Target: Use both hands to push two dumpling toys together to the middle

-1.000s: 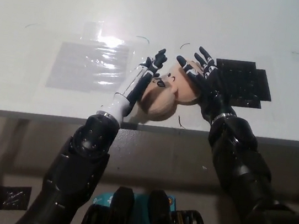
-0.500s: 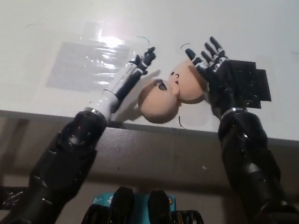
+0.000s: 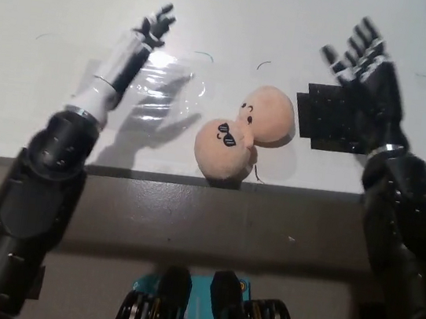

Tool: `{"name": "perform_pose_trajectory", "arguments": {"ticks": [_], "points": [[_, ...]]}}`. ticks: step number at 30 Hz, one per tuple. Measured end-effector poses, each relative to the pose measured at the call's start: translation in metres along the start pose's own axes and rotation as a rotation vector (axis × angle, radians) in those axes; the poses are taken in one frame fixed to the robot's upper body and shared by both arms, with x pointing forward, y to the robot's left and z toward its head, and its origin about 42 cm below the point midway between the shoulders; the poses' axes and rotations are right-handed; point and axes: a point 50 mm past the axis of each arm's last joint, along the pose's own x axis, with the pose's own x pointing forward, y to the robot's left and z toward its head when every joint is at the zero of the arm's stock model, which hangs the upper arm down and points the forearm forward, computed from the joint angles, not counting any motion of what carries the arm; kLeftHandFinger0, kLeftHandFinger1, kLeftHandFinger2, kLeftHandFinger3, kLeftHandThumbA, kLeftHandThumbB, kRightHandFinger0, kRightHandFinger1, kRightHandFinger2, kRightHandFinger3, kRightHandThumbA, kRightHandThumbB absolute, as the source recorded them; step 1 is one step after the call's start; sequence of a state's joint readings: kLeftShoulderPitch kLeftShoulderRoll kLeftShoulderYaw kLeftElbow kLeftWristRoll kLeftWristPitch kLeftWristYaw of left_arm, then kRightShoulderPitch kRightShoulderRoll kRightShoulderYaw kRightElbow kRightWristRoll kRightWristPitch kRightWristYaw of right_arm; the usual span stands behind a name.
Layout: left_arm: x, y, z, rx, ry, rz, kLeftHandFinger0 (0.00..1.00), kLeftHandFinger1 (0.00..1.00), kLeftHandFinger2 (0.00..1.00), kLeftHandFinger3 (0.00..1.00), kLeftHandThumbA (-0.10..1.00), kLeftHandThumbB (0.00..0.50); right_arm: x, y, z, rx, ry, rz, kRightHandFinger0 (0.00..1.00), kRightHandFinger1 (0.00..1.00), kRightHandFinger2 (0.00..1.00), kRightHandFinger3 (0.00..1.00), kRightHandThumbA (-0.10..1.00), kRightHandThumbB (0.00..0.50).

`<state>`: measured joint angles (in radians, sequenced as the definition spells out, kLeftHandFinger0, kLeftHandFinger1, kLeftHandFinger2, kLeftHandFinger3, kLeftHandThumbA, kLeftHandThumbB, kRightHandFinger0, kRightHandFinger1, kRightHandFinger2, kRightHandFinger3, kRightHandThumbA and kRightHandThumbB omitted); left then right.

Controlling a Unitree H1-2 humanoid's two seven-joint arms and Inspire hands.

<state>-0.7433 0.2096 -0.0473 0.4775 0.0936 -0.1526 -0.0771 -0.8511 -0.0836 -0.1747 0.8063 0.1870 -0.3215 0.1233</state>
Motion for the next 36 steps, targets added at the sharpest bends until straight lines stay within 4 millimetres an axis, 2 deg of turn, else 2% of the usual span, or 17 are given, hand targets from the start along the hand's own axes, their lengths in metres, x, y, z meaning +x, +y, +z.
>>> {"name": "perform_pose_trajectory", "arguments": {"ticks": [1, 2, 3, 5, 8, 10, 12, 14, 17, 18, 20, 22, 24, 27, 30, 33, 36], "points": [[-0.002, 0.001, 0.005, 0.0, -0.016, 0.003, 1.0, 1.0, 1.0, 1.0, 1.0, 0.373, -0.003, -0.002, 0.004, -0.003, -0.019, 0.0, 1.0, 1.0, 1.0, 1.0, 1.0, 0.315], [-0.005, 0.001, 0.007, -0.002, -0.028, 0.006, 1.0, 1.0, 1.0, 1.0, 1.0, 0.369, -0.006, -0.004, 0.007, -0.006, -0.035, -0.001, 1.0, 1.0, 1.0, 1.0, 1.0, 0.42], [-0.01, 0.001, 0.012, -0.005, -0.048, 0.008, 1.0, 1.0, 1.0, 1.0, 1.0, 0.383, -0.012, -0.006, 0.01, -0.01, -0.056, -0.002, 1.0, 1.0, 1.0, 1.0, 1.0, 0.314], [-0.02, 0.0, 0.018, -0.012, -0.076, 0.009, 1.0, 1.0, 1.0, 1.0, 1.0, 0.393, -0.023, -0.01, 0.014, -0.016, -0.083, -0.005, 1.0, 1.0, 1.0, 1.0, 1.0, 0.304], [-0.039, -0.004, 0.026, -0.026, -0.111, 0.012, 1.0, 1.0, 1.0, 1.0, 1.0, 0.434, -0.042, -0.015, 0.02, -0.026, -0.119, -0.011, 1.0, 1.0, 1.0, 1.0, 1.0, 0.314], [-0.052, -0.007, 0.031, -0.039, -0.128, 0.015, 1.0, 1.0, 1.0, 1.0, 1.0, 0.429, -0.057, -0.019, 0.021, -0.033, -0.133, -0.016, 1.0, 1.0, 1.0, 1.0, 1.0, 0.301], [-0.068, -0.01, 0.034, -0.053, -0.145, 0.018, 1.0, 1.0, 1.0, 1.0, 1.0, 0.433, -0.073, -0.022, 0.023, -0.041, -0.143, -0.02, 1.0, 1.0, 1.0, 1.0, 1.0, 0.356], [-0.083, -0.014, 0.036, -0.065, -0.152, 0.019, 1.0, 1.0, 1.0, 1.0, 1.0, 0.418, -0.088, -0.024, 0.024, -0.048, -0.151, -0.022, 1.0, 1.0, 1.0, 1.0, 1.0, 0.366], [-0.123, -0.02, 0.036, -0.086, -0.149, 0.02, 1.0, 1.0, 1.0, 1.0, 1.0, 0.408, -0.126, -0.026, 0.025, -0.064, -0.161, -0.024, 1.0, 1.0, 1.0, 1.0, 1.0, 0.378], [-0.127, -0.021, 0.037, -0.088, -0.151, 0.019, 1.0, 1.0, 1.0, 1.0, 1.0, 0.408, -0.131, -0.026, 0.025, -0.067, -0.162, -0.024, 1.0, 1.0, 1.0, 1.0, 1.0, 0.364], [-0.156, -0.023, 0.038, -0.098, -0.141, 0.02, 1.0, 1.0, 1.0, 1.0, 1.0, 0.432, -0.159, -0.027, 0.026, -0.078, -0.156, -0.023, 1.0, 1.0, 1.0, 1.0, 1.0, 0.35], [-0.18, -0.024, 0.038, -0.109, -0.127, 0.02, 1.0, 1.0, 1.0, 1.0, 1.0, 0.388, -0.18, -0.026, 0.03, -0.088, -0.16, -0.02, 1.0, 1.0, 1.0, 1.0, 1.0, 0.331], [-0.208, -0.022, 0.041, -0.12, -0.115, 0.018, 1.0, 1.0, 1.0, 1.0, 1.0, 0.373, -0.207, -0.023, 0.034, -0.098, -0.16, -0.01, 1.0, 1.0, 1.0, 1.0, 1.0, 0.341], [-0.246, -0.012, 0.043, -0.123, -0.099, 0.011, 1.0, 1.0, 1.0, 1.0, 1.0, 0.363, -0.245, -0.016, 0.036, -0.117, -0.142, 0.012, 1.0, 1.0, 1.0, 1.0, 1.0, 0.314], [-0.266, -0.002, 0.036, -0.115, -0.063, 0.018, 1.0, 1.0, 1.0, 1.0, 1.0, 0.349, -0.266, -0.011, 0.028, -0.115, -0.105, 0.033, 1.0, 1.0, 1.0, 1.0, 1.0, 0.295], [-0.272, 0.002, 0.031, -0.112, -0.06, 0.024, 1.0, 1.0, 1.0, 1.0, 1.0, 0.329, -0.273, -0.006, 0.024, -0.108, -0.084, 0.052, 1.0, 1.0, 1.0, 1.0, 1.0, 0.296], [-0.274, 0.003, 0.022, -0.115, -0.054, 0.036, 1.0, 1.0, 1.0, 1.0, 1.0, 0.348, -0.275, -0.002, 0.018, -0.105, -0.067, 0.069, 1.0, 1.0, 1.0, 1.0, 1.0, 0.225]]}}
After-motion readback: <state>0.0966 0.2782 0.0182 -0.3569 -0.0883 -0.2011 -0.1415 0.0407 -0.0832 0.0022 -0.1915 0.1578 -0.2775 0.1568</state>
